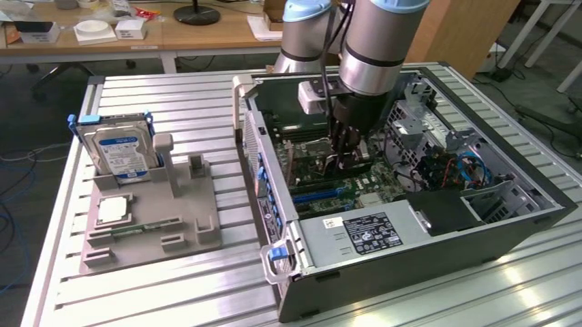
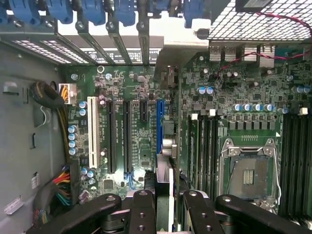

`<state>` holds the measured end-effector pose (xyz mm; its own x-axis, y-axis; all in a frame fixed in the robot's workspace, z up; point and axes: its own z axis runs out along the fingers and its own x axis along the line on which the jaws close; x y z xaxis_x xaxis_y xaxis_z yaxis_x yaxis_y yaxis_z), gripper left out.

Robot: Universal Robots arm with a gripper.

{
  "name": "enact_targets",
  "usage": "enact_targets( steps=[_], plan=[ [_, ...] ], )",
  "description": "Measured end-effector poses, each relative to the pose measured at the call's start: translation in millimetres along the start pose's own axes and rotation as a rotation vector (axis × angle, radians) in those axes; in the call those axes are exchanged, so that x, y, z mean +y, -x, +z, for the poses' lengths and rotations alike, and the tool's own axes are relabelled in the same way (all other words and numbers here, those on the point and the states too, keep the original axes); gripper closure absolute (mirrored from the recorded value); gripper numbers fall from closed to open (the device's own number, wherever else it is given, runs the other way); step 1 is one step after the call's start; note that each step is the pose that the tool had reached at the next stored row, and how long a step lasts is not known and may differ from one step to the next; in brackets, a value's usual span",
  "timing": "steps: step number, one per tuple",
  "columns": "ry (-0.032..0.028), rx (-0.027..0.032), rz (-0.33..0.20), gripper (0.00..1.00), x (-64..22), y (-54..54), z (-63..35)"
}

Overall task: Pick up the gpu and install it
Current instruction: 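Insert the gpu into the slot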

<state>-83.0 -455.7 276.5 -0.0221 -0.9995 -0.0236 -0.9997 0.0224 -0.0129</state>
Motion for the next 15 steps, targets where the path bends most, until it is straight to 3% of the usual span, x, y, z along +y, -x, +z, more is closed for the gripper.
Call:
enact_targets(
  steps=[8,15],
  plan=[
    [0.0,0.0,0.0,0.73,6.7,-0.3,6.0],
    [0.0,-0.0001,0.0,0.73,7.3,-3.3,10.7]
  ],
)
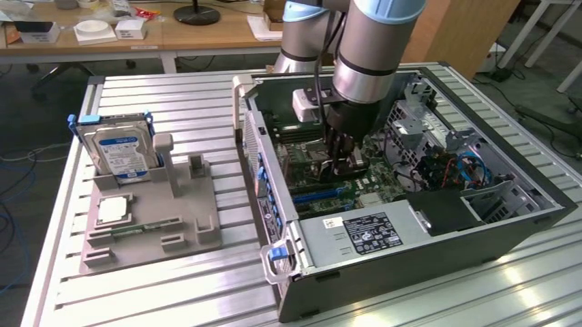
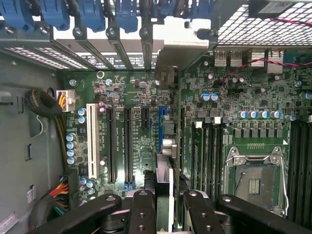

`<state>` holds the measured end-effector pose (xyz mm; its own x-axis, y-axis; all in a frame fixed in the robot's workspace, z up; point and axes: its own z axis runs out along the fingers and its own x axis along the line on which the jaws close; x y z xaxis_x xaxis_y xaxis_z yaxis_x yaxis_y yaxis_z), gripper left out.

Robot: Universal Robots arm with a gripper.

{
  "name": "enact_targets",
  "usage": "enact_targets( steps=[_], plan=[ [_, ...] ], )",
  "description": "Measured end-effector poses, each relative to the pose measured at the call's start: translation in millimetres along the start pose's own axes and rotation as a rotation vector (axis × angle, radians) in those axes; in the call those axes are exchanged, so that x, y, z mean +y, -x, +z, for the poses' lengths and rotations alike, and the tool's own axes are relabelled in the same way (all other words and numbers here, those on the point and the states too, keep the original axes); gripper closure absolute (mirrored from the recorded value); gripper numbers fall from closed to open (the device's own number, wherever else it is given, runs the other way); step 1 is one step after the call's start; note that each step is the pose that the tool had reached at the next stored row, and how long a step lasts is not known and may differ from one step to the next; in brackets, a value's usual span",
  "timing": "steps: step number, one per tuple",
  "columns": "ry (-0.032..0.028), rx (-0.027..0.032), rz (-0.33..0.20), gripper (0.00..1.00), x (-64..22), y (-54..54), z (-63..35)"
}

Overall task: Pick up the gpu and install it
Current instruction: 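Insert the gpu into the slot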

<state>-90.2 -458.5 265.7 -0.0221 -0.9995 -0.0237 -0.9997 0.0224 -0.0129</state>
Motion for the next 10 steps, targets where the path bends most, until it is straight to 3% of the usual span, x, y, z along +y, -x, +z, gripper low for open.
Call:
enact_targets(
  steps=[10],
  plan=[
    [0.0,0.0001,0.0,0.73,3.7,-1.5,6.4]
  ],
)
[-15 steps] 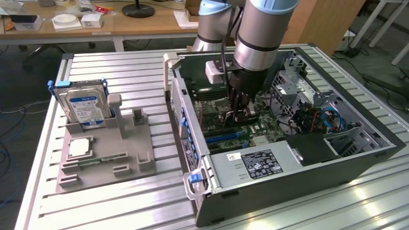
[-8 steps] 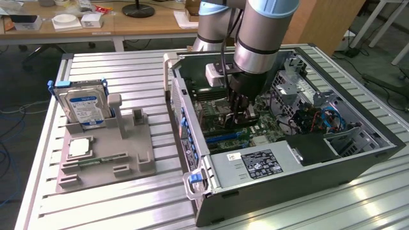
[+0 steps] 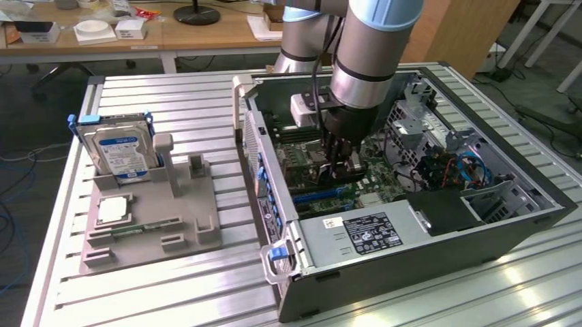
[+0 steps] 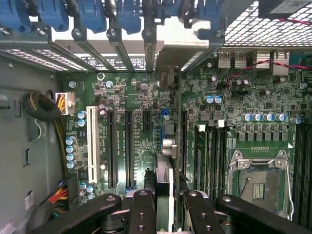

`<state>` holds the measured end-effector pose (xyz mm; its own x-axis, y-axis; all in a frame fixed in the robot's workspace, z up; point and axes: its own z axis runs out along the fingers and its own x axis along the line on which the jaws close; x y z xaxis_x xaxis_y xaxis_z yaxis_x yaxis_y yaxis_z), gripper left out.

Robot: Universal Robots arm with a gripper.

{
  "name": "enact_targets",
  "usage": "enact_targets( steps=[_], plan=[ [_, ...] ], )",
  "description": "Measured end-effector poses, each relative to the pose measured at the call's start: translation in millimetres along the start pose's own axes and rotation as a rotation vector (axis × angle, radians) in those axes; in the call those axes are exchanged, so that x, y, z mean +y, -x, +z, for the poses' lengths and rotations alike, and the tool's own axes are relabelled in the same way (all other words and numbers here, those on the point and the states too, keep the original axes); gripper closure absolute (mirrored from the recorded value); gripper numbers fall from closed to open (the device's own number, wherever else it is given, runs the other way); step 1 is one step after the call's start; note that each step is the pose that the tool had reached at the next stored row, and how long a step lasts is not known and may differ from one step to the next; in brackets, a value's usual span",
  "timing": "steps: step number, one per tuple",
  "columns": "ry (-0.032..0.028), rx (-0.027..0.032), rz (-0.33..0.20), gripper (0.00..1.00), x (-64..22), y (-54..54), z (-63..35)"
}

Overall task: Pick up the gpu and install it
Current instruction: 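Insert the gpu into the slot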

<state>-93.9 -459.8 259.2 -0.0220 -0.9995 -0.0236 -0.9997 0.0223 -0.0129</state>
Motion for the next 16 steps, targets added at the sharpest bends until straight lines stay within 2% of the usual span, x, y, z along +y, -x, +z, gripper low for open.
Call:
enact_targets(
  steps=[16],
  plan=[
    [0.0,0.0,0.0,0.73,8.4,-1.8,9.1]
  ],
)
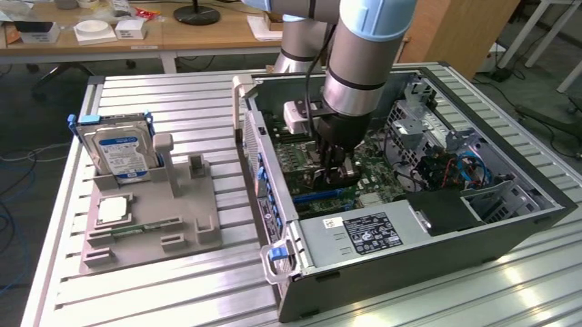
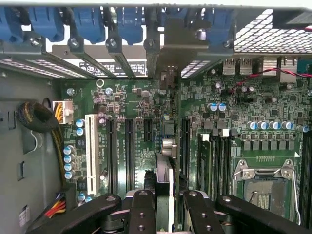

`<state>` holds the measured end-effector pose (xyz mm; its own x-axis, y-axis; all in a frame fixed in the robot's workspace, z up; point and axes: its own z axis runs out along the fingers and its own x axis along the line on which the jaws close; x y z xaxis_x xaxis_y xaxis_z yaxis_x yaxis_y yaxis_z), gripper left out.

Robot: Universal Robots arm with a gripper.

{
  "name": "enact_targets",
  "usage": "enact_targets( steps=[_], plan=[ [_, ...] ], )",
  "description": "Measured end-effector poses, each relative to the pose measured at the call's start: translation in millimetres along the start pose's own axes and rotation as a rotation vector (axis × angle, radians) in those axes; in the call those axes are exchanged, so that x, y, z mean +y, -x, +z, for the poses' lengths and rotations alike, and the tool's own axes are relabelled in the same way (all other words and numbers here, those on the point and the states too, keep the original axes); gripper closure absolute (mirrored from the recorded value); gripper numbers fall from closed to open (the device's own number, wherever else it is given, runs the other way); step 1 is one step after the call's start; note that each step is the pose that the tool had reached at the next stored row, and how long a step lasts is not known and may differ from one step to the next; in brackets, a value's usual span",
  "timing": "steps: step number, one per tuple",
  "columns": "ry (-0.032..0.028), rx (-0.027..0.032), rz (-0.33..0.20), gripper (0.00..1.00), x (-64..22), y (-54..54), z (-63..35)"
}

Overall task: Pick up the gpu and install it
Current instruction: 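Insert the gpu into the slot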

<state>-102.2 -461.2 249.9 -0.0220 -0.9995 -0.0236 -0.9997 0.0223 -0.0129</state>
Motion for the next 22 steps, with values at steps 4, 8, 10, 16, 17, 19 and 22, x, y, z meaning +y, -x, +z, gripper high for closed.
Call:
enact_targets(
  steps=[4,8,10,16,17,19,22],
  plan=[
    [0.0001,0.0001,0.0,0.73,0.5,0.0,0.5],
    [-0.0001,-0.0001,0.0,0.73,1.4,0.0,1.2],
    [0.0,0.0,0.0,0.73,2.0,-0.1,1.7],
    [0.0,0.0001,0.0,0.73,2.1,-0.1,2.0],
    [-0.0002,-0.0004,0.0,0.73,2.1,0.0,2.6],
    [0.0,0.0,0.0,0.73,2.2,-0.2,5.0],
    [0.0,0.0,0.0,0.73,2.4,-0.2,7.1]
  ],
)
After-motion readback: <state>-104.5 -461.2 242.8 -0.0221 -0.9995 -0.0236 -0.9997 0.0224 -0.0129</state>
